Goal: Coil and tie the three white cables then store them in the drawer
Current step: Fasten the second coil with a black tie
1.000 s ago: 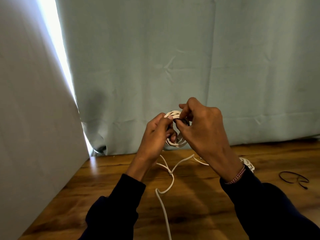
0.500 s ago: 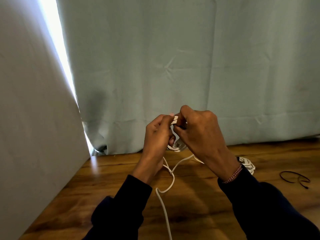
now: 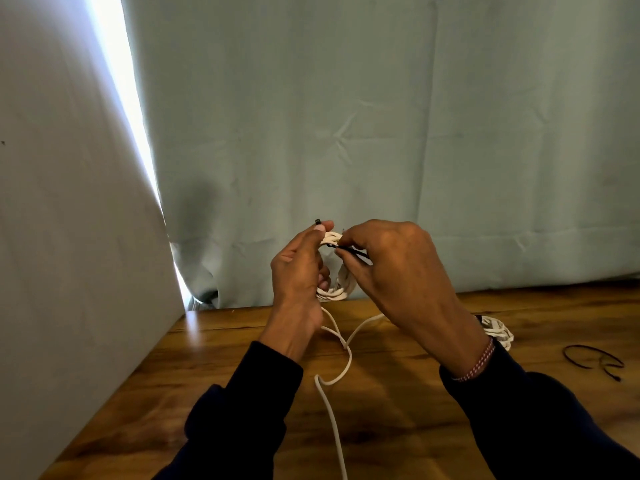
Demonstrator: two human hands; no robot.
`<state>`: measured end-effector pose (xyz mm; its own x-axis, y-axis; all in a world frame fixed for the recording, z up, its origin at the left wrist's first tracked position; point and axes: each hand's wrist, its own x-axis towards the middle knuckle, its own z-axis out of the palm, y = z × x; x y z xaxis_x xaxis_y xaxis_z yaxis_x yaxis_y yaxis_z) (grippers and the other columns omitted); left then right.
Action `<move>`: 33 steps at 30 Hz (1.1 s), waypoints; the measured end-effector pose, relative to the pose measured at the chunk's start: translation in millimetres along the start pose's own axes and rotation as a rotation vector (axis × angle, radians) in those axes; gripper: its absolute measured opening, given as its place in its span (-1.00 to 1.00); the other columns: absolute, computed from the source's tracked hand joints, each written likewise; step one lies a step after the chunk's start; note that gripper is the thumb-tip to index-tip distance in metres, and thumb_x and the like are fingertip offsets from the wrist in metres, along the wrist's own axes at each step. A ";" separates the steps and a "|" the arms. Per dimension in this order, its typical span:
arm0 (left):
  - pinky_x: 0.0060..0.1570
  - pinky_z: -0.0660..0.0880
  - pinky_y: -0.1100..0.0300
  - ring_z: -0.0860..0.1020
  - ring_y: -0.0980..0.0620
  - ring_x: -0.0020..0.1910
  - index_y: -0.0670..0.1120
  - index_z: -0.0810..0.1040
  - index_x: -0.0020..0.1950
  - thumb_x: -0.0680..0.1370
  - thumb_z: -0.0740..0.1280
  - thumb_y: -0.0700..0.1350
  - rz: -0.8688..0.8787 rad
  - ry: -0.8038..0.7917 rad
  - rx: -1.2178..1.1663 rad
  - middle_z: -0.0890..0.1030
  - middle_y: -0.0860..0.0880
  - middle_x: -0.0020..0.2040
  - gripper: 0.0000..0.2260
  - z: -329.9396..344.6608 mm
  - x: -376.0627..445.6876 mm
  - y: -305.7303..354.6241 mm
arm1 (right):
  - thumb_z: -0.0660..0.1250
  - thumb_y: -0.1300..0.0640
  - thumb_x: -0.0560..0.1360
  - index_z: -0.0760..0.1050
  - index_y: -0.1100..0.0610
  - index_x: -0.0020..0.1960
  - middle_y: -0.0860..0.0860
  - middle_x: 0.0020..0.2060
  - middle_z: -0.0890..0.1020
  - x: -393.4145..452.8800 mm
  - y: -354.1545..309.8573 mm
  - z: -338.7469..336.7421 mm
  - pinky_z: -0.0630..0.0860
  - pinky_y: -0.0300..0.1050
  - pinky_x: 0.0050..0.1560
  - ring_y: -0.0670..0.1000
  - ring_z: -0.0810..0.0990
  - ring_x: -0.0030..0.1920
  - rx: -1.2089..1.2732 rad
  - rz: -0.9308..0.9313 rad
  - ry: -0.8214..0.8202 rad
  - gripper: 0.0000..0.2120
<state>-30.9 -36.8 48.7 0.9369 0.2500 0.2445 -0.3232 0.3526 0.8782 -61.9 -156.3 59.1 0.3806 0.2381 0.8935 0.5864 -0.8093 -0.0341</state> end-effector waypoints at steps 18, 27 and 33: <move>-0.55 0.33 0.30 0.34 0.12 -0.44 -0.11 0.70 0.08 0.58 0.39 -0.01 0.049 0.028 0.091 0.45 0.15 -0.51 -0.79 4.9 -6.4 2.8 | 0.48 0.14 0.48 0.63 0.08 0.05 -0.06 -0.20 0.72 8.7 -5.4 -18.5 0.67 -0.19 -0.20 -0.11 0.72 -0.21 0.733 0.376 0.054 -0.85; -0.47 0.38 0.29 0.38 0.10 -0.44 -0.03 0.71 0.07 0.60 0.36 -0.05 0.126 0.020 0.142 0.44 0.07 -0.50 -0.84 8.3 -18.6 12.6 | 0.45 0.25 0.52 0.66 0.07 0.18 -0.11 0.03 0.71 7.1 4.6 -18.0 0.59 -0.36 0.01 -0.23 0.68 0.01 0.630 0.213 0.032 -0.75; -0.34 0.58 0.08 0.51 -0.14 -0.34 -0.04 0.72 0.03 0.58 0.36 -0.02 0.194 -0.002 0.173 0.56 -0.19 -0.15 -0.83 12.8 -28.4 18.8 | 0.44 0.16 0.53 0.69 0.19 0.09 0.08 -0.02 0.71 4.9 14.6 -10.9 0.58 -0.29 0.06 -0.07 0.65 -0.01 0.256 -0.098 0.285 -0.83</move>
<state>-61.9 -48.9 63.5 0.8599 0.2960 0.4159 -0.4694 0.1383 0.8721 -59.3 -172.8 67.9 0.1220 0.1197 0.9853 0.7833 -0.6213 -0.0215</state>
